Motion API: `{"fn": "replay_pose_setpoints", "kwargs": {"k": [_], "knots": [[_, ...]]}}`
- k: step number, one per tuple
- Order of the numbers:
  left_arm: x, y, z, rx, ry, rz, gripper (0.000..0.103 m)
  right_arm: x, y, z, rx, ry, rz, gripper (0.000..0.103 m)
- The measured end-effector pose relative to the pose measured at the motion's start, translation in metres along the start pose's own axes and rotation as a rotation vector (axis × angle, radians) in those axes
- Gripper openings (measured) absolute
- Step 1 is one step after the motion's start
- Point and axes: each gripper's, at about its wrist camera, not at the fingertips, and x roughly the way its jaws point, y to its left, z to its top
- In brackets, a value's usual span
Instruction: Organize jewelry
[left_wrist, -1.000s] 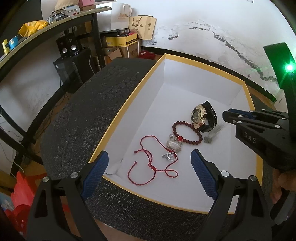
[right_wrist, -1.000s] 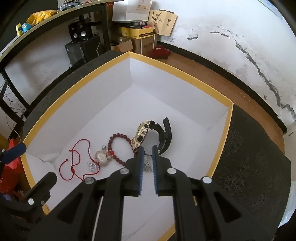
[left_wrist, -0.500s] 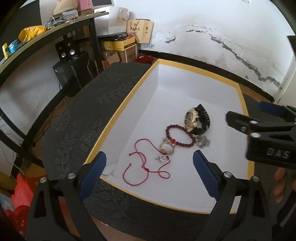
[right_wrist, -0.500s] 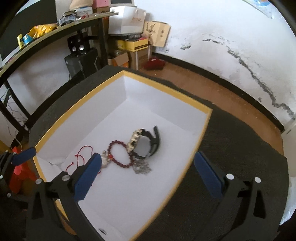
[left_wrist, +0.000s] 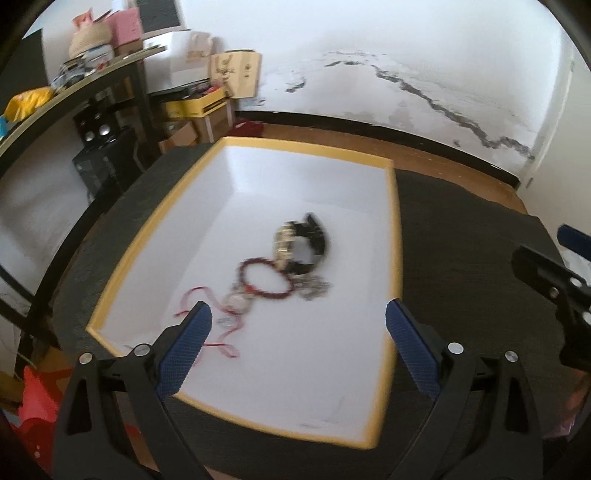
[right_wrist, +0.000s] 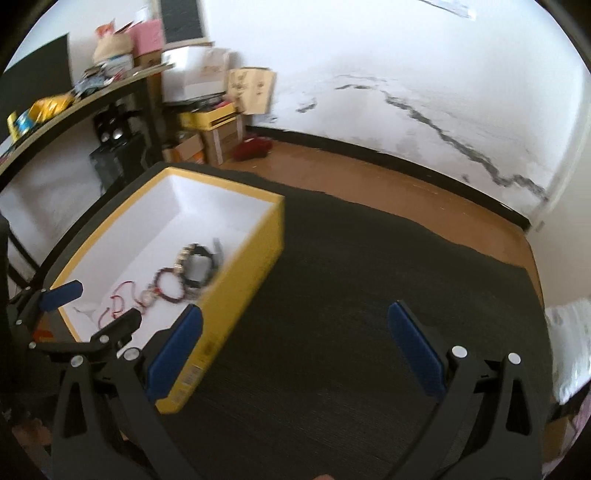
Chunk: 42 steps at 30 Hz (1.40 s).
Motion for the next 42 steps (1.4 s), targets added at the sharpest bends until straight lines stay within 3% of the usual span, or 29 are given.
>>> {"fn": "replay_pose_setpoints", "kwargs": {"k": [10,14,19,25,42], "knots": [[0.007,-0.111,-0.009,0.110,-0.001,-0.120,0.093,-0.036,-0.133,-0.068,0.185,-0.026,-0.134,0.097],[0.015,-0.158,-0.020,0.161,-0.010,-0.174,0.093,-0.031,-0.179,-0.099,0.270,-0.015,-0.185,0.097],[0.025,-0.191,-0.028,0.199,-0.019,-0.175,0.093,-0.015,-0.215,-0.130,0.340,0.029,-0.199,0.097],[0.033,-0.209,-0.034,0.223,-0.012,-0.166,0.093,-0.011,-0.216,-0.130,0.328,0.022,-0.217,0.097],[0.037,-0.203,-0.035,0.221,-0.003,-0.156,0.093,-0.004,-0.213,-0.134,0.314,0.044,-0.213,0.097]]}}
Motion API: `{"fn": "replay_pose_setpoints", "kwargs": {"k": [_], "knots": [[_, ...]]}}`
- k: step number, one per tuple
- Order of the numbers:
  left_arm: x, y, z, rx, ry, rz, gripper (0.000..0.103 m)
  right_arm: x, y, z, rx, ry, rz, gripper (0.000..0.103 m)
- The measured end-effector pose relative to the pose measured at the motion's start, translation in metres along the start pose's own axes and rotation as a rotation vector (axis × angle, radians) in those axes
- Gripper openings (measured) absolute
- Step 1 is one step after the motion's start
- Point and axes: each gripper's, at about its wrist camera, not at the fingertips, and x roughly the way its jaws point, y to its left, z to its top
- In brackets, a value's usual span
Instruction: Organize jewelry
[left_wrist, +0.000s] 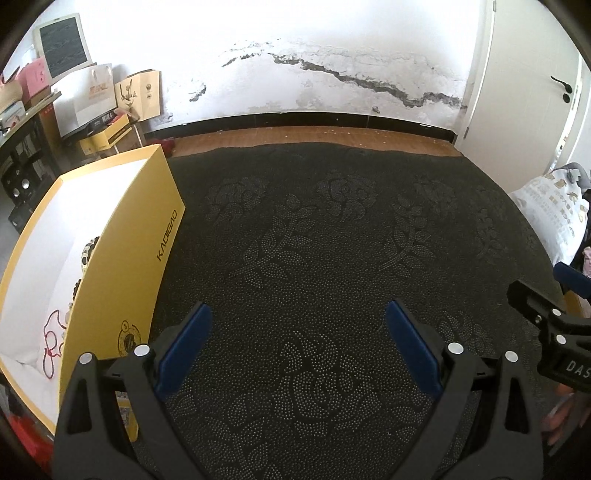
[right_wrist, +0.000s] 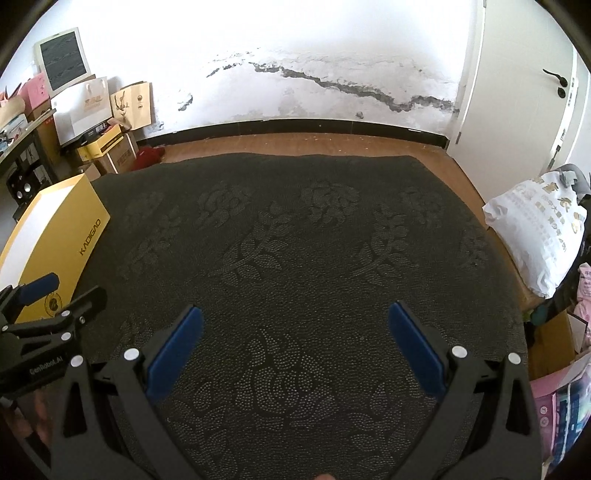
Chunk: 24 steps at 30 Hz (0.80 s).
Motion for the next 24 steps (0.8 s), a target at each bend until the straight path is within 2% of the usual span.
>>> {"fn": "replay_pose_setpoints", "kwargs": {"k": [24], "knots": [[0.0017,0.0018,-0.0018,-0.003,0.012,-0.001,0.093,0.0025,0.0004,0.0014,-0.004,0.009,0.008,0.097]]}}
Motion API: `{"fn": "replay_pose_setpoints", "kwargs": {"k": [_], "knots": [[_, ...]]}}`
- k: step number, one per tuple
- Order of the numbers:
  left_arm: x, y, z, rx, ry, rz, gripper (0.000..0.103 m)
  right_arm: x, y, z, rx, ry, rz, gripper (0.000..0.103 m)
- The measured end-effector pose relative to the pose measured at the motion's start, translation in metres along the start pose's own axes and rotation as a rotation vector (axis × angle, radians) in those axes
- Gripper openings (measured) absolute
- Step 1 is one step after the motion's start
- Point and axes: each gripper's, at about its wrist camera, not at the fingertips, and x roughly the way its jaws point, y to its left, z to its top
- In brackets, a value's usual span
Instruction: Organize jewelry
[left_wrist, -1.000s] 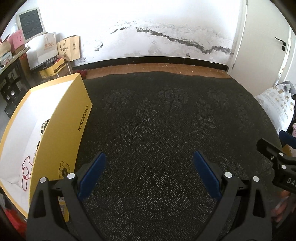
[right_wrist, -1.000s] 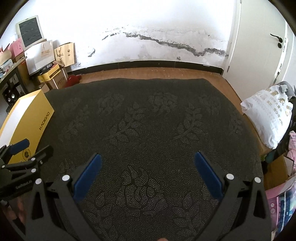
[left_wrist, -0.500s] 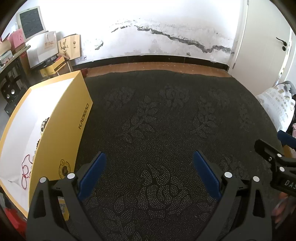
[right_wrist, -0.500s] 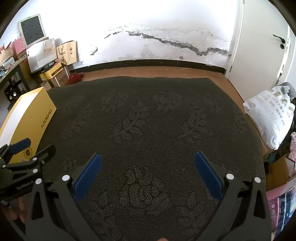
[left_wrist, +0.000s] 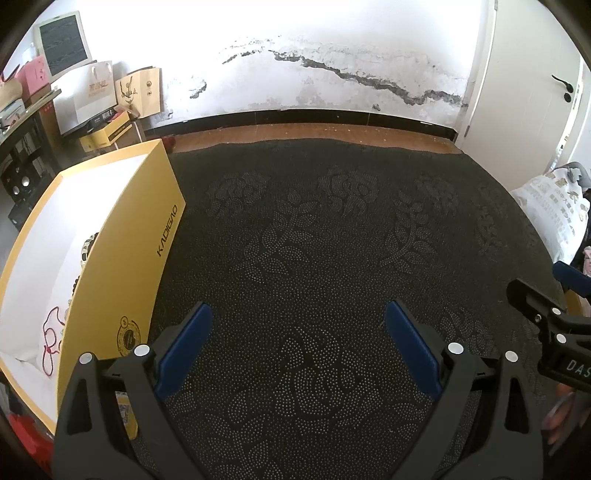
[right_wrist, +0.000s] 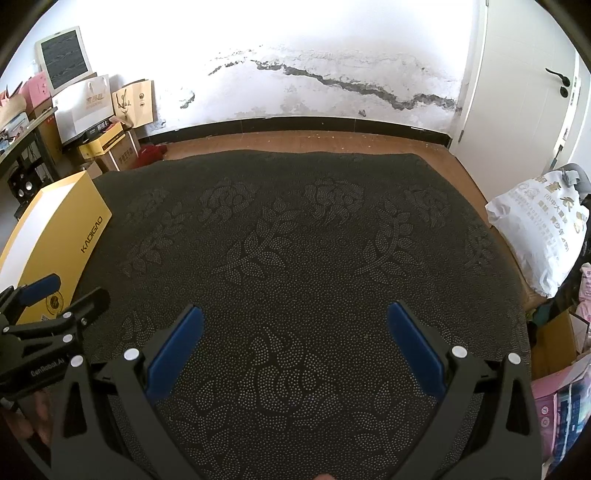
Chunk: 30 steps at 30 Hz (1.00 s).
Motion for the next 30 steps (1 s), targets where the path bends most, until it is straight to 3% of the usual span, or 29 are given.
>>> {"fn": "replay_pose_setpoints", "kwargs": {"k": [30], "knots": [[-0.0004,0.0023,-0.0008,0.002,-0.002,0.003,0.093,0.0009,-0.0009,-0.0031,0.005,-0.002,-0.001,0.097]]}}
